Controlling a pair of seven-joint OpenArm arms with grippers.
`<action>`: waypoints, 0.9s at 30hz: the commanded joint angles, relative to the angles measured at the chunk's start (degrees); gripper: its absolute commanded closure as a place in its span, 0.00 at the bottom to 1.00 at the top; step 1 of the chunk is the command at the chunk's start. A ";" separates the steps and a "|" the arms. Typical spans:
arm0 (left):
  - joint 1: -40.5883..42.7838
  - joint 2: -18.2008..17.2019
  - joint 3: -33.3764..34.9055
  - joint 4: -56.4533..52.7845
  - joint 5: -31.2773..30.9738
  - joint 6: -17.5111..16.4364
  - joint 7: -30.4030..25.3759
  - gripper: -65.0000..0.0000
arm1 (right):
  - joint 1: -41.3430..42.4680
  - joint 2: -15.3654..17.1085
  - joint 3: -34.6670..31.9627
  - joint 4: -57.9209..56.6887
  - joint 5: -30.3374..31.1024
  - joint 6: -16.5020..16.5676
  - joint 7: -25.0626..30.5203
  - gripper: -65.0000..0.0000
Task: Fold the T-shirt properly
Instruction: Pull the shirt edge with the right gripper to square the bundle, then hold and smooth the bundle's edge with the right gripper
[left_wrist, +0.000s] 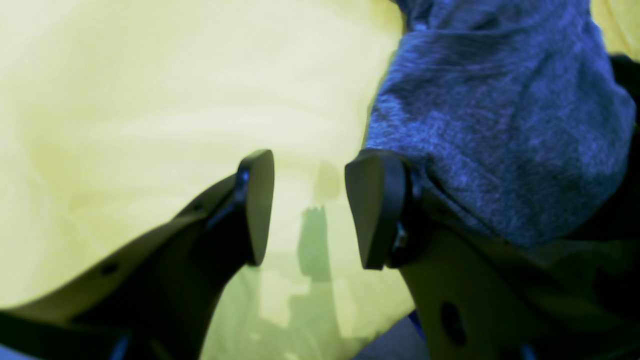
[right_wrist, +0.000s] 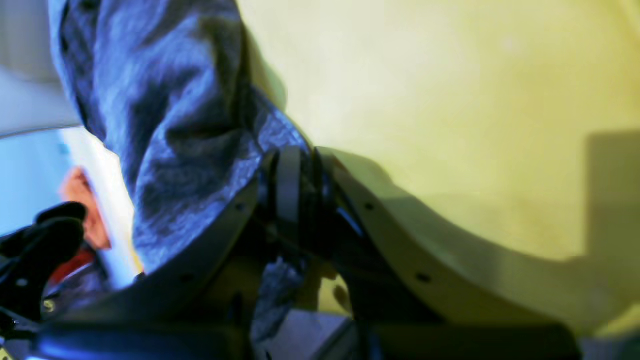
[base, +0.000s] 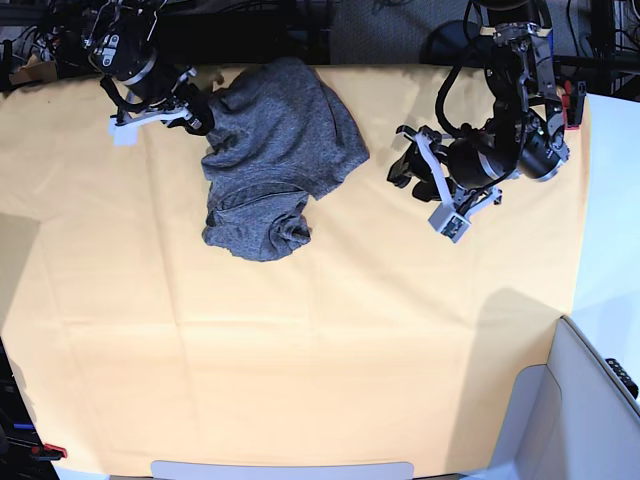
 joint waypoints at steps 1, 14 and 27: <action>-0.68 -0.38 -0.09 0.85 -0.76 0.10 -0.86 0.58 | -0.42 0.14 0.15 2.61 1.62 0.74 0.67 0.94; -0.68 -0.38 -0.09 0.85 -0.76 0.10 -0.86 0.58 | -4.20 -1.01 4.46 7.53 1.89 -4.28 0.76 0.95; -0.68 -0.38 -0.09 0.85 -0.76 0.10 -0.69 0.58 | -8.86 -1.01 5.25 7.53 1.89 -4.36 0.67 0.95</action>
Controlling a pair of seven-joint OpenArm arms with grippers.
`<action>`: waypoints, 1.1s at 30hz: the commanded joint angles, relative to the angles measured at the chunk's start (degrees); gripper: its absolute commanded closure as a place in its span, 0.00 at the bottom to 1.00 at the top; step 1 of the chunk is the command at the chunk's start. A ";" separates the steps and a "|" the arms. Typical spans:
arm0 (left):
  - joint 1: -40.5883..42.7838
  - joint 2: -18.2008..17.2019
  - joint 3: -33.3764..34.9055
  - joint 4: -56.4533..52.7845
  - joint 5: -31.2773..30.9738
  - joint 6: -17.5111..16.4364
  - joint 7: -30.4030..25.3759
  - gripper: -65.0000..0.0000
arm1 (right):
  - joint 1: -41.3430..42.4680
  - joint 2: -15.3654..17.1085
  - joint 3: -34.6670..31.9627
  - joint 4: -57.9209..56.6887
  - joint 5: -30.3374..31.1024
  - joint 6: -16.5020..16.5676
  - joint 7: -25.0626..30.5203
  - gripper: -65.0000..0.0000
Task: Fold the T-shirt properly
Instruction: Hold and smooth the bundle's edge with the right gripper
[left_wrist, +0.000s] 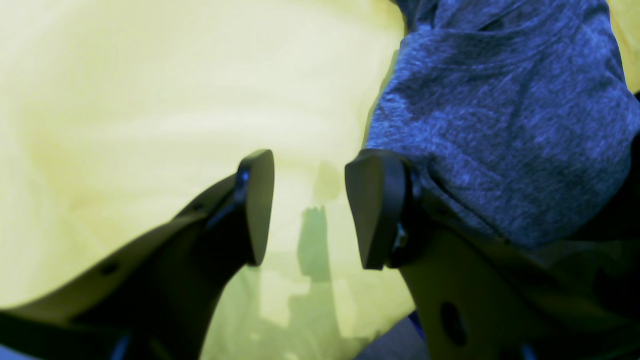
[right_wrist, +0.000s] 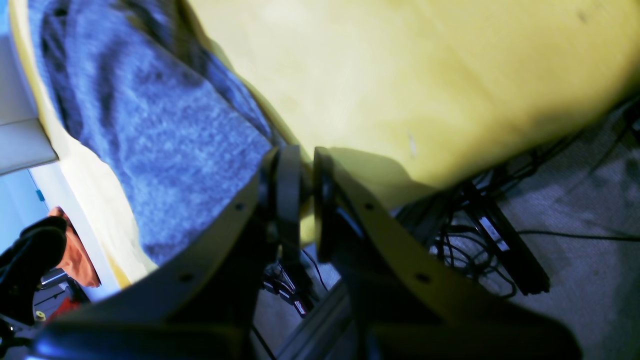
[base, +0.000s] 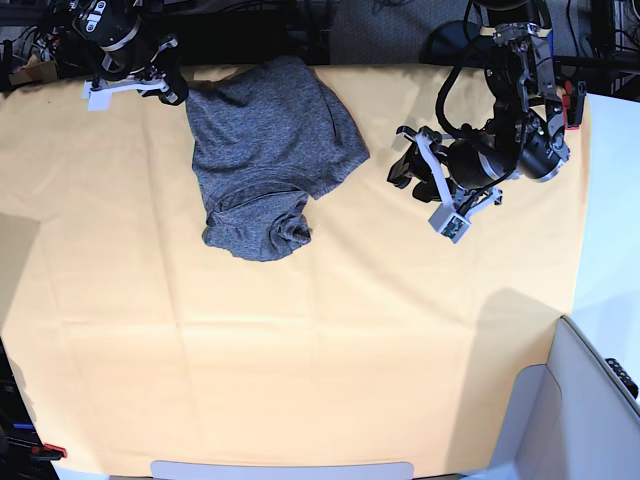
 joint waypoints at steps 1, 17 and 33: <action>-0.66 -0.40 -0.09 0.85 -0.74 0.10 -0.69 0.58 | -0.42 0.13 0.22 1.09 0.75 0.34 0.50 0.95; -0.57 -0.40 -0.09 0.85 -0.74 0.10 -0.69 0.58 | 2.48 0.22 -2.33 1.00 0.66 0.34 0.06 0.66; -0.57 -0.40 -0.09 0.76 -0.74 0.10 -0.69 0.58 | 2.74 -1.01 -4.09 1.09 2.77 0.69 0.15 0.65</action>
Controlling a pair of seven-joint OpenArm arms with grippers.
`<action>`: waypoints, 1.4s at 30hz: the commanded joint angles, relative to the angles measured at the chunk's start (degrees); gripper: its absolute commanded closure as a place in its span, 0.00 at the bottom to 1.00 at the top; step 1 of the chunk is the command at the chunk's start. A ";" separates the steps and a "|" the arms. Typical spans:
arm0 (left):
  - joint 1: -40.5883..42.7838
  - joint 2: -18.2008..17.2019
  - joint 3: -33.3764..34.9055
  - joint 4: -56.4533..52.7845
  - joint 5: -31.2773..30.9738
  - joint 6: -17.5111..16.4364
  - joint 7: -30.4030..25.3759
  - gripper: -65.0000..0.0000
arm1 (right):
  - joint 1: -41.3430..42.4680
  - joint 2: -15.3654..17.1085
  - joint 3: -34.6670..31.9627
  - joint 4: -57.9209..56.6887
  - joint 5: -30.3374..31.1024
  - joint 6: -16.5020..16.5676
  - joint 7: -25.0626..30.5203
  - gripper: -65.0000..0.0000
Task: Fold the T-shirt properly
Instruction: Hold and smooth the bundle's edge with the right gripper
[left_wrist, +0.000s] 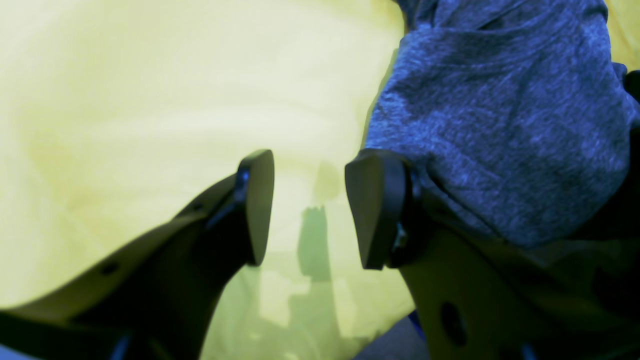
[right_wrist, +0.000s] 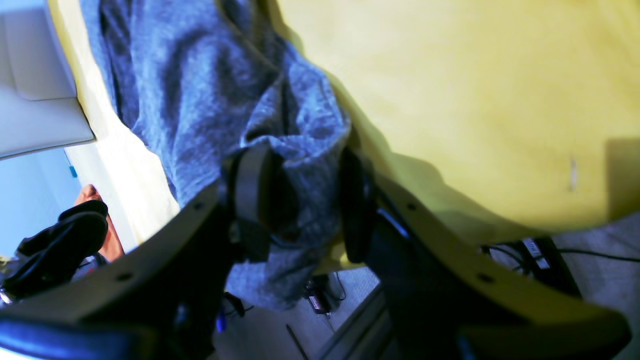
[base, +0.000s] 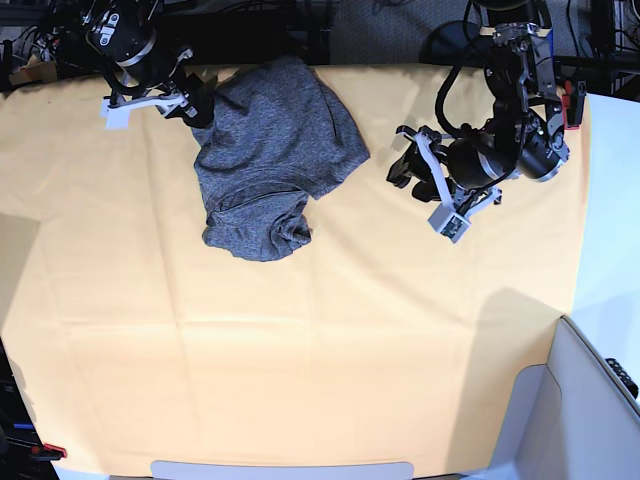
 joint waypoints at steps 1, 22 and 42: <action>-0.57 -0.40 -0.09 0.79 -0.72 0.10 -0.58 0.58 | -1.00 0.39 0.15 1.11 2.47 0.62 0.30 0.66; -0.57 -0.40 -0.09 -3.35 -0.81 0.10 -0.75 0.58 | -4.87 5.05 1.29 1.46 9.94 2.20 0.12 0.40; -0.66 -0.40 -0.09 -3.35 -0.81 0.10 -0.75 0.58 | 4.36 4.69 1.21 -11.82 9.50 2.38 0.12 0.30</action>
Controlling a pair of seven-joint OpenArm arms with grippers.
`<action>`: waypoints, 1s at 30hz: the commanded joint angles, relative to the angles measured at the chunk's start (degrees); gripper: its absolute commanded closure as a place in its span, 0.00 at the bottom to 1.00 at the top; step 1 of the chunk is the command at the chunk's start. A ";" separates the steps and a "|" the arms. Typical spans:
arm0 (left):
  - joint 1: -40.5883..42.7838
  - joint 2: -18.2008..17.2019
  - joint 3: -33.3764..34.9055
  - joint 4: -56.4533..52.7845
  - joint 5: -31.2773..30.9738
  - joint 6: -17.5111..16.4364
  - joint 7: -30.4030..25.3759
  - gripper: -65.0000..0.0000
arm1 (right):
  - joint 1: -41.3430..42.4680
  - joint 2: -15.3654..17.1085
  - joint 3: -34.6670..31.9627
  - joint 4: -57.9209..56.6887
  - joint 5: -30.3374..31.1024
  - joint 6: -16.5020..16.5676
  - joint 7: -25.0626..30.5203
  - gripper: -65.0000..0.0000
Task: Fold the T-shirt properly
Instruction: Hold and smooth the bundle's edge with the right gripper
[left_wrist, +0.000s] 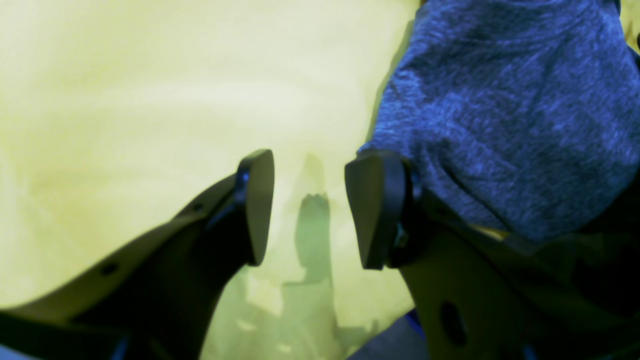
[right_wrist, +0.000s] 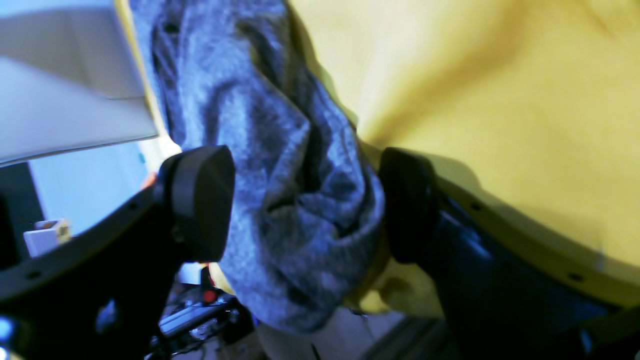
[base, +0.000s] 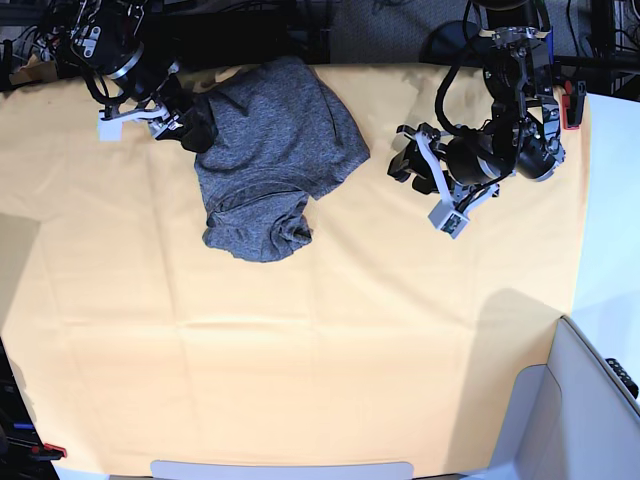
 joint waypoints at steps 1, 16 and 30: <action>-0.61 -0.40 -0.09 0.81 -0.81 0.10 -0.75 0.58 | 0.15 0.02 -0.98 -1.18 -2.01 -1.05 -0.57 0.30; -0.61 -0.40 -0.09 0.81 -0.81 0.10 -0.75 0.58 | 1.03 -0.33 -3.62 -6.54 -2.10 -1.05 -0.66 0.84; -0.79 -0.40 -0.09 0.81 -0.81 0.10 -0.75 0.58 | -5.30 -0.25 -0.19 10.95 -7.20 -1.58 -0.66 0.85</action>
